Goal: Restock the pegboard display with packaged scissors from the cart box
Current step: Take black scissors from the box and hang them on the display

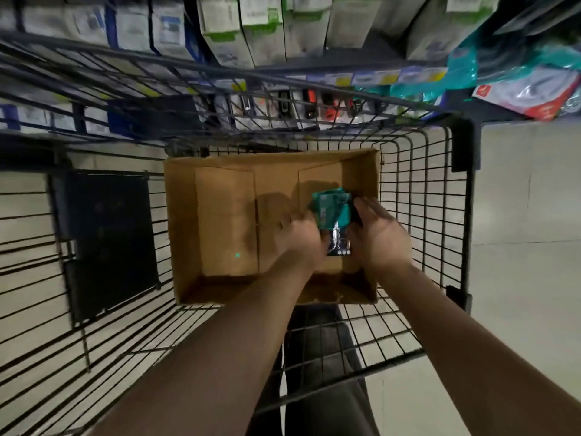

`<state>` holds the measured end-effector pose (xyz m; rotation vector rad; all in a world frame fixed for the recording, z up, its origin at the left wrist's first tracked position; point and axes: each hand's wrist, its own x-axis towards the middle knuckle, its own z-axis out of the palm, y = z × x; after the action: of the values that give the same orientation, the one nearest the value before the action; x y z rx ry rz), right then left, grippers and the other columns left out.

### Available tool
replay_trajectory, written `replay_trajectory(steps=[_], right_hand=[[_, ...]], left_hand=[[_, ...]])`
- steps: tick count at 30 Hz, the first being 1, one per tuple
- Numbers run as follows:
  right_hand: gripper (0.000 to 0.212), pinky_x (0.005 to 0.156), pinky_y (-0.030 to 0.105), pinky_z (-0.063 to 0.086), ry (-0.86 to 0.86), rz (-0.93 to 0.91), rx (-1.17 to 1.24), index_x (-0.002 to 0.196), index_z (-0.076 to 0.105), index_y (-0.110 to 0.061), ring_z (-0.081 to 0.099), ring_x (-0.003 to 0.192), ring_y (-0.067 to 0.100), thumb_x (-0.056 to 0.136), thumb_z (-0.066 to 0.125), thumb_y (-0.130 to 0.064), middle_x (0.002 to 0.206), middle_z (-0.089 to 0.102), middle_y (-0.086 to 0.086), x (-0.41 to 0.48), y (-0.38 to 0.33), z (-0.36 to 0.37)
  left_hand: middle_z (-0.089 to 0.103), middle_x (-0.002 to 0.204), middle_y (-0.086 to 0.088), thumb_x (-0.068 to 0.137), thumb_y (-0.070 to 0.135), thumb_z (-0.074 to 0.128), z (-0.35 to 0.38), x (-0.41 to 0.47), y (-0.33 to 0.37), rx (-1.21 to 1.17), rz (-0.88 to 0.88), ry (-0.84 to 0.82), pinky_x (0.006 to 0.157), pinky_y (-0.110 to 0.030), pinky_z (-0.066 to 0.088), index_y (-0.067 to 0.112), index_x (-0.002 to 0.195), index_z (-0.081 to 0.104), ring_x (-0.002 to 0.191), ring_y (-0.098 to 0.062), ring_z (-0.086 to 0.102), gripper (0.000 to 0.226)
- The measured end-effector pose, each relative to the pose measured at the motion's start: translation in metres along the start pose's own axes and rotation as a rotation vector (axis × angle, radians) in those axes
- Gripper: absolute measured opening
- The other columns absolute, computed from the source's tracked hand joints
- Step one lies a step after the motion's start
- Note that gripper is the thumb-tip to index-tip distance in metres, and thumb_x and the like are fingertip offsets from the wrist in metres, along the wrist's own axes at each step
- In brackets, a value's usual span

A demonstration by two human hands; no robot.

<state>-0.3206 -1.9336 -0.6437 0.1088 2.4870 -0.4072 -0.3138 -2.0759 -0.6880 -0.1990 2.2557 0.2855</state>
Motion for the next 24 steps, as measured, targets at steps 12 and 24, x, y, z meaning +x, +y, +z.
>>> replay_trajectory(steps=[12,24], right_hand=[[0.049,0.096,0.047,0.059,0.188,-0.054,0.175,0.141,0.06,-0.008,0.063,0.128,0.034,0.093,0.067,-0.016,0.143,0.062,0.014,-0.002,0.012,0.035],[0.048,0.091,0.034,0.055,-0.028,0.145,0.201,0.143,0.055,-0.018,0.062,0.126,0.025,0.096,0.062,-0.015,0.139,0.064,0.005,0.003,-0.009,0.07]], left_hand=[[0.07,0.124,-0.001,0.085,0.053,0.078,0.062,0.056,-0.002,-0.512,-0.142,-0.067,0.068,-0.029,0.051,0.024,0.129,0.055,0.107,-0.022,0.07,0.057],[0.069,0.107,0.006,0.089,0.03,0.079,0.052,0.047,-0.048,-0.635,-0.116,-0.01,0.064,-0.025,0.054,0.023,0.125,0.058,0.087,-0.01,0.067,0.043]])
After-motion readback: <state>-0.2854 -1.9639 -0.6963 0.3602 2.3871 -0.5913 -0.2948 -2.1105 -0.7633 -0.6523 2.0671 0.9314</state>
